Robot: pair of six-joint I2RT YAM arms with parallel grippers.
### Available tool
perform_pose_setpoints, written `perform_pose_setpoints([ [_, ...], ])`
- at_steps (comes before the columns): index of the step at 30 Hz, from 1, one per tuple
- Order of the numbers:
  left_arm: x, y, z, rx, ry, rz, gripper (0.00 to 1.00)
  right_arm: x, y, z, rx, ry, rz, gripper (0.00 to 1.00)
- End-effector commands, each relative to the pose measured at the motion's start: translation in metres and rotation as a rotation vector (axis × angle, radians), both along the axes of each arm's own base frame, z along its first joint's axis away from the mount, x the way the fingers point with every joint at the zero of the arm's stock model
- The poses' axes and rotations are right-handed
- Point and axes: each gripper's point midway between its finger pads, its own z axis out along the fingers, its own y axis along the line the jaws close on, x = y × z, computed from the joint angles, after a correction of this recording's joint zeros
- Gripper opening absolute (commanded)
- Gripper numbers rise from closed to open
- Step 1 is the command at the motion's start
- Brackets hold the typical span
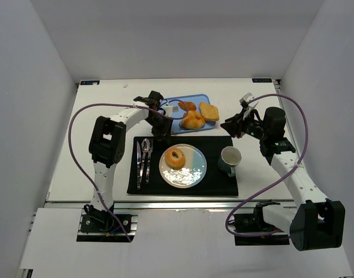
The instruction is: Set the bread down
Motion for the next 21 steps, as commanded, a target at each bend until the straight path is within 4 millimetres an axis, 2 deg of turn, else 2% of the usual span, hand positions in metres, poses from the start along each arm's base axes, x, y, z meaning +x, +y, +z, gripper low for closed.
perform_pose_setpoints([
  [1,0.007,-0.011,0.025,-0.142,-0.023,0.01,0.0,0.004,-0.001,0.009,0.012,-0.047,-0.002,0.39],
  [7,0.016,-0.003,0.034,-0.213,-0.009,0.09,0.0,0.004,-0.002,0.008,0.013,-0.044,-0.004,0.39],
  [15,0.026,0.0,0.047,-0.269,-0.033,0.116,0.0,0.004,-0.001,0.008,0.013,-0.044,-0.003,0.39],
  [21,0.023,0.001,0.061,-0.283,-0.09,0.092,0.0,0.005,-0.002,0.009,0.011,-0.048,-0.004,0.39],
])
